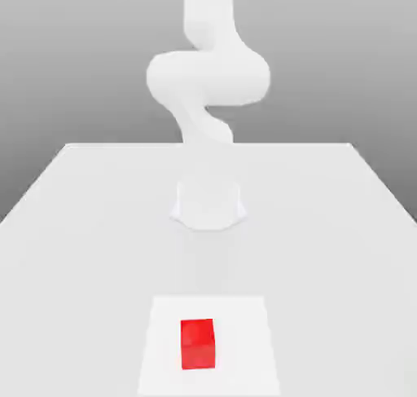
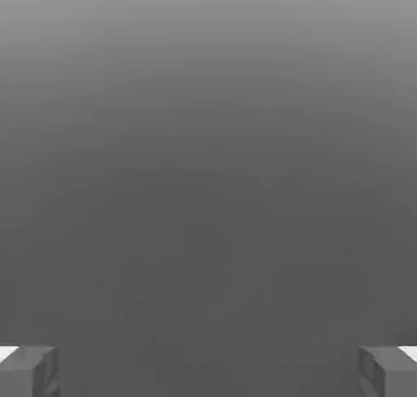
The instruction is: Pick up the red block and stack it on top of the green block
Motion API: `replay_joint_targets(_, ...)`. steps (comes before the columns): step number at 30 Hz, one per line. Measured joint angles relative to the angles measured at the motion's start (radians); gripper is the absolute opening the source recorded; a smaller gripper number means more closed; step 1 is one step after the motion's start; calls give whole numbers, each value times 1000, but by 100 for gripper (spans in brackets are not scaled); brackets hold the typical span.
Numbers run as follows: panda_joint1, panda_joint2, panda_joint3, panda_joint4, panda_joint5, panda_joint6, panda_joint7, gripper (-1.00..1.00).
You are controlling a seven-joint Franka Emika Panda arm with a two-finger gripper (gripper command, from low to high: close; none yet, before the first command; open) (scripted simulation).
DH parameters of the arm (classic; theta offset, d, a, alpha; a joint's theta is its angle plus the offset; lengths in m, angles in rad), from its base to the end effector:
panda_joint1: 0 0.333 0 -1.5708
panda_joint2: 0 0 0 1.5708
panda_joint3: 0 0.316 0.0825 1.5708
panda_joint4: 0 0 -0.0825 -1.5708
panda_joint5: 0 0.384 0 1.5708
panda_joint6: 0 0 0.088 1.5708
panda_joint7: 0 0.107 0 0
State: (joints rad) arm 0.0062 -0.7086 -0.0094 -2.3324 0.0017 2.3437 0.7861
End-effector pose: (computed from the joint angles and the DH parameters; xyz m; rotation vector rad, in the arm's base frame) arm 0.3815 -0.0024 0.6662 -2.4984 1.0417 -0.9371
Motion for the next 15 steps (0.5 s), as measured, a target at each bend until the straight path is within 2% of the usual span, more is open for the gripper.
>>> replay_joint_targets(15, 21, 550, -41, -195, 19, 263, -90, 0)
